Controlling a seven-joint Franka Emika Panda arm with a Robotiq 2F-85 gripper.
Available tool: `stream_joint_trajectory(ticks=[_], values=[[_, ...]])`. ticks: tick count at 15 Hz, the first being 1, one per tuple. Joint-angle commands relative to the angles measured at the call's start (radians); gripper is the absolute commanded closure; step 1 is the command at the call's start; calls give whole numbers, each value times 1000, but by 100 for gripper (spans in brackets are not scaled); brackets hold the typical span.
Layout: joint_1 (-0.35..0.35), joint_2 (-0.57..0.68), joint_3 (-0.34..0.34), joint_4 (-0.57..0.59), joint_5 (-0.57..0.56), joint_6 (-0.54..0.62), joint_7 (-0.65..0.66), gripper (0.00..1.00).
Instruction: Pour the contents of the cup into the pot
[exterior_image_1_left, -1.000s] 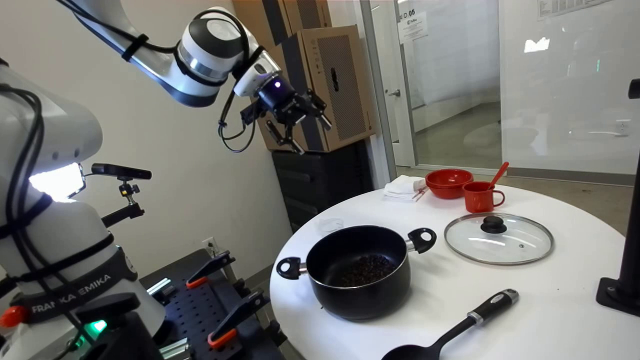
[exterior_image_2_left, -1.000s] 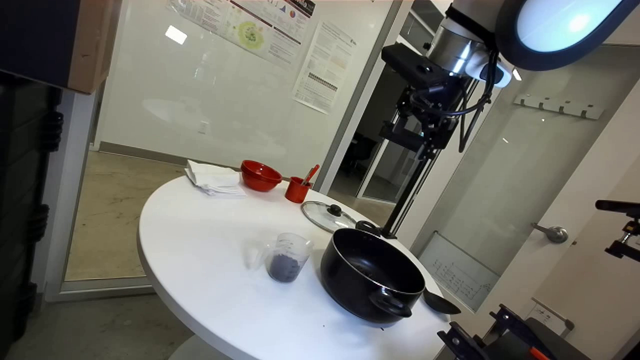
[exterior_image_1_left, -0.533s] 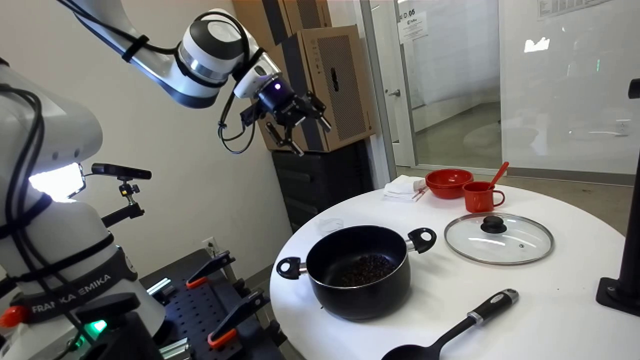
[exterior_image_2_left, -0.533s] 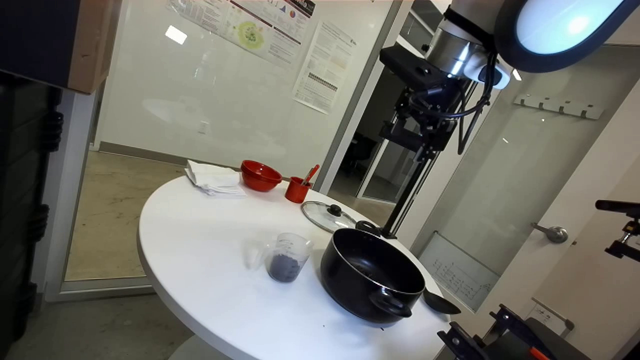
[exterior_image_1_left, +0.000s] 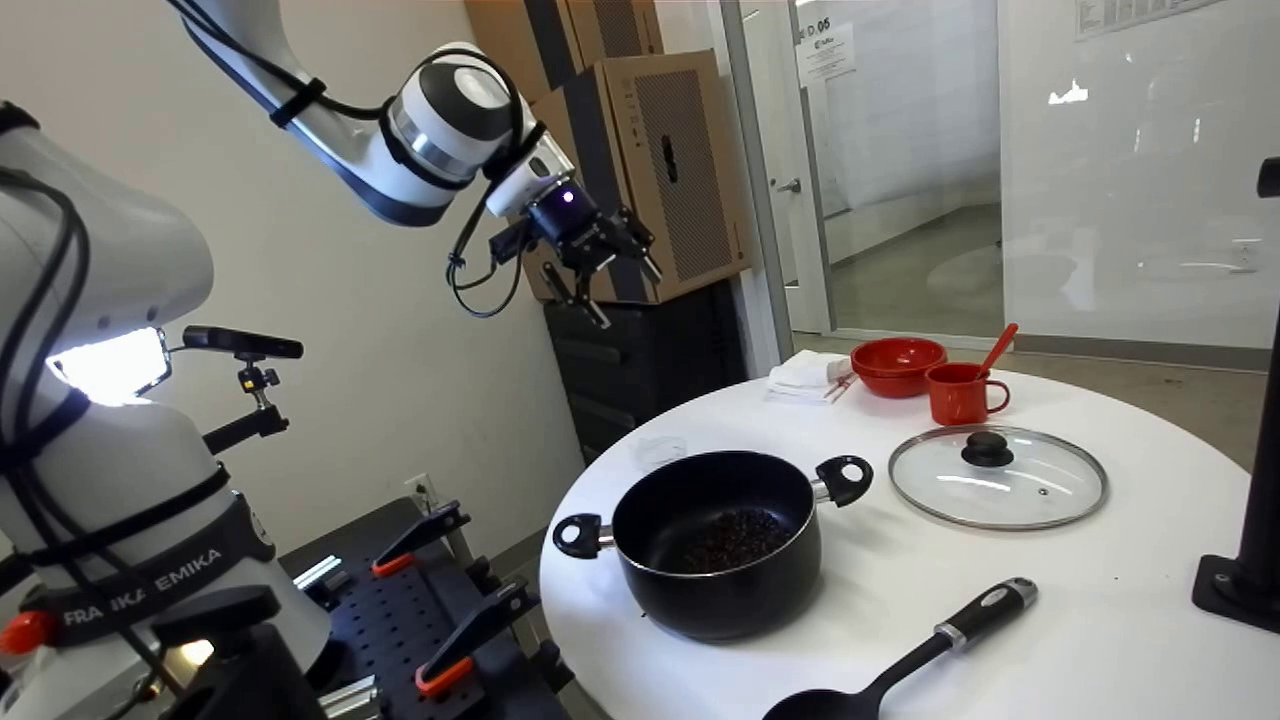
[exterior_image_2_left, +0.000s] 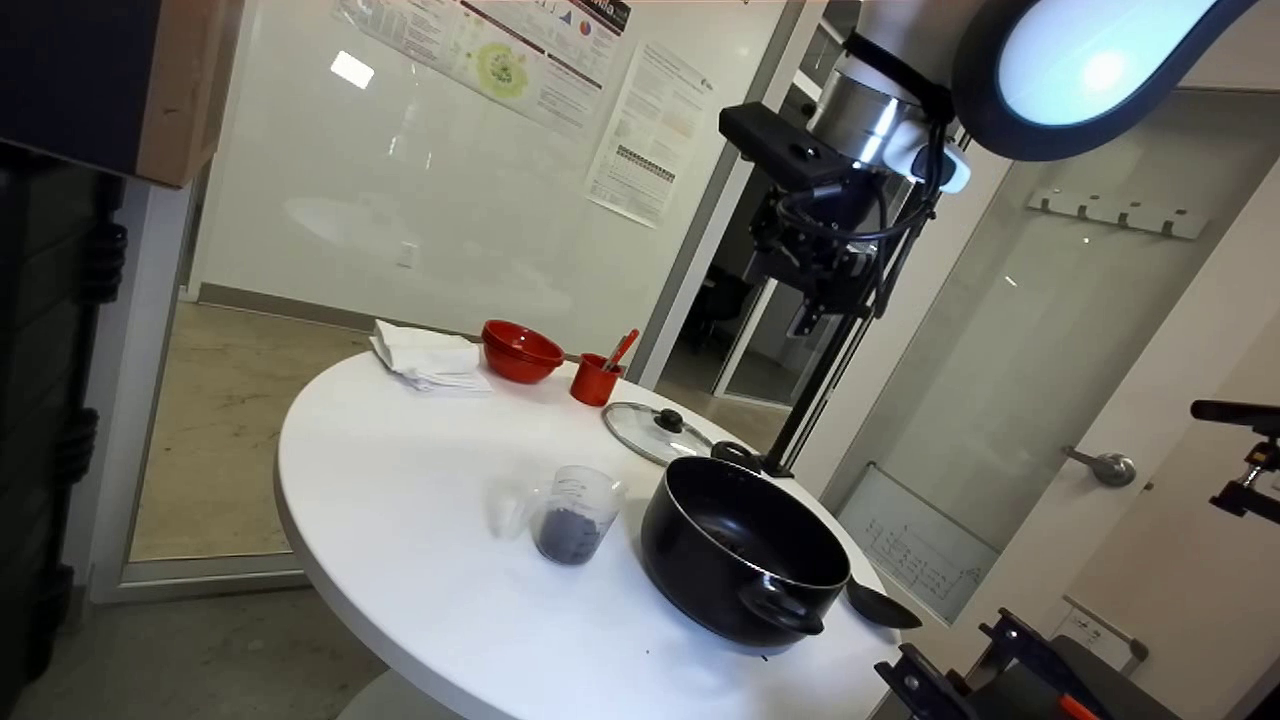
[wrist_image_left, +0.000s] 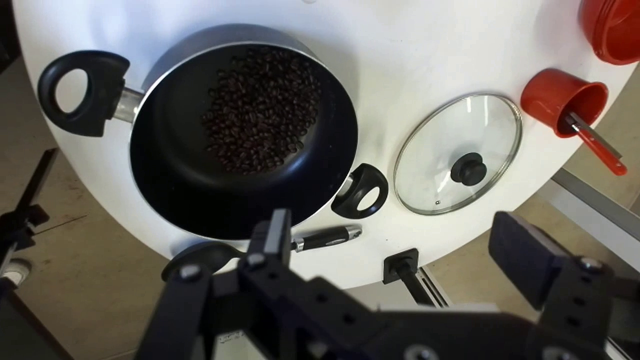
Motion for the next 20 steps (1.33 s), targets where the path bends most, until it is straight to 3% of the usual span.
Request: stream_joint_trajectory(ticks=[1,4,6,8,13,14,17,19,20], values=[[-102,131,81,75,-110,-16,93,0],[-144,241,115,112,-214,-59,136,0],[-134,334,106,138,-305,-119,171,0],[-78,449,58,181,-392,-209,210,0],[153,710,-114,336,-476,-371,231,0],[258,466,-252,223,-299,-214,130,0],[317,571,-294,289,-307,-245,128,0],[300,568,-296,279,-317,-224,136,0],[331,561,-338,275,-288,-193,131,0]])
